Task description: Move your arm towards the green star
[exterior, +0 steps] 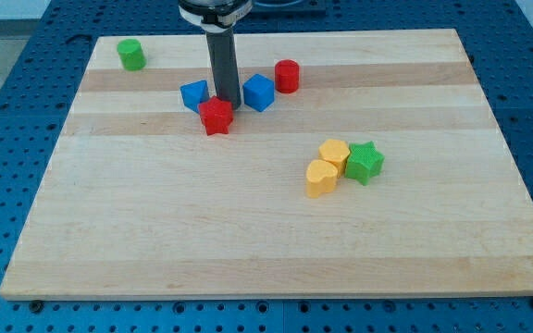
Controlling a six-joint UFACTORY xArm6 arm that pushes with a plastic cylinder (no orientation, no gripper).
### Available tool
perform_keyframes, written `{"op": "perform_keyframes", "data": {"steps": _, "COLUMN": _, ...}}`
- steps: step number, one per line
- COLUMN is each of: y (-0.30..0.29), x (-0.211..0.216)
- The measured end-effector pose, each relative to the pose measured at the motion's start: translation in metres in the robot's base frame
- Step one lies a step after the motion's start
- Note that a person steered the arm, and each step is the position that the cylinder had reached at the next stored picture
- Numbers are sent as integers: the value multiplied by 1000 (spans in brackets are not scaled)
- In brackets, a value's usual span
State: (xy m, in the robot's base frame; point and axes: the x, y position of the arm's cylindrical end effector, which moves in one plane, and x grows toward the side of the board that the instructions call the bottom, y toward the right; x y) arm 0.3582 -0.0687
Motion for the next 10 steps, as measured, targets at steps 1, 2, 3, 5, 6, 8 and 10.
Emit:
{"op": "perform_keyframes", "data": {"steps": 1, "y": 40, "x": 28}}
{"op": "perform_keyframes", "data": {"steps": 2, "y": 106, "x": 34}}
{"op": "perform_keyframes", "data": {"steps": 3, "y": 197, "x": 34}}
{"op": "perform_keyframes", "data": {"steps": 5, "y": 313, "x": 132}}
{"op": "perform_keyframes", "data": {"steps": 6, "y": 270, "x": 162}}
{"op": "perform_keyframes", "data": {"steps": 8, "y": 217, "x": 127}}
{"op": "perform_keyframes", "data": {"steps": 10, "y": 267, "x": 82}}
